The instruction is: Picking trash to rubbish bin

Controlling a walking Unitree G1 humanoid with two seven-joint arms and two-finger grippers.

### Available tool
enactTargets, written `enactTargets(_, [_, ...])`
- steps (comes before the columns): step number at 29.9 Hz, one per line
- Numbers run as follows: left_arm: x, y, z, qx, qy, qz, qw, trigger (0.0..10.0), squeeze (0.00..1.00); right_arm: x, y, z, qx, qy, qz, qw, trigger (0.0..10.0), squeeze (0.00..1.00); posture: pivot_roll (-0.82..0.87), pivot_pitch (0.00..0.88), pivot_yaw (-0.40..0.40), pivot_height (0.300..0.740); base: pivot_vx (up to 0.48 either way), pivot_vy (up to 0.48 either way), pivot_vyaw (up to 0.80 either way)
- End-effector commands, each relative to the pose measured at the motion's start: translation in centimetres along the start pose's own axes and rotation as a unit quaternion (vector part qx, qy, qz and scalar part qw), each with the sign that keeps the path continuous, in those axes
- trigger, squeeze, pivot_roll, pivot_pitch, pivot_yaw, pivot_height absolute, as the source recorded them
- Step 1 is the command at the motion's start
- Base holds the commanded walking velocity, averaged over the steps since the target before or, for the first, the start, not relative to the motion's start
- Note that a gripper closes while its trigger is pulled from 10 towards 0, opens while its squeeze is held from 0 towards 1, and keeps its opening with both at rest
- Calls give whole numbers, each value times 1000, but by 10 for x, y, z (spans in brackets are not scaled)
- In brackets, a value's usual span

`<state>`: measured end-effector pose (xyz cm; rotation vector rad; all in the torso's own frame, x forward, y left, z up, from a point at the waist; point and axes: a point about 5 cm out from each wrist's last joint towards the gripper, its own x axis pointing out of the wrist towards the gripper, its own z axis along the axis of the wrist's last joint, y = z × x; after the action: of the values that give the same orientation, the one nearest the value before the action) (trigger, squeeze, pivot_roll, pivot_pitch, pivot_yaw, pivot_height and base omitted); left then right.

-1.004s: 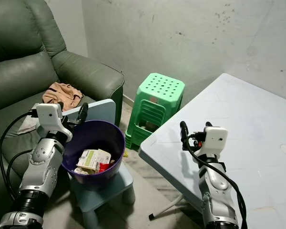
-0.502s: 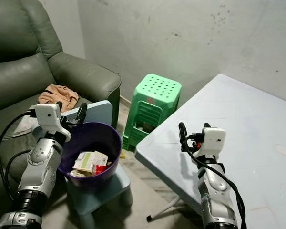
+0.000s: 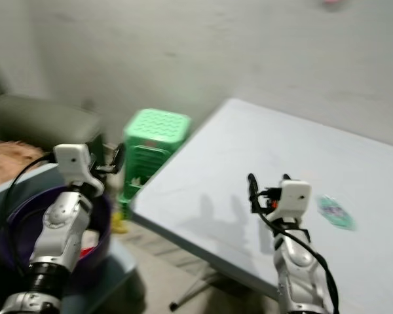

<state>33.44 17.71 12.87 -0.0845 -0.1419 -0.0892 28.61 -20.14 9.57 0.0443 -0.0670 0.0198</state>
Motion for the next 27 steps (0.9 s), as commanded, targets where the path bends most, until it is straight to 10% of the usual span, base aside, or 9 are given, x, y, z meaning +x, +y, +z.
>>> enactTargets(1, [2,-6,1,1,-1,-10,1000,10000,0,1,-3,4,-4,-6,-3,1000,10000,0,-31,0,-79,740,0,0,-756])
enactTargets(27, [-6,-6,-4,8,7,-9,1000,10000,0,-2,-7,5,4,-7,-20,1000,10000,0,-27,0,-92,740,0,0,-600])
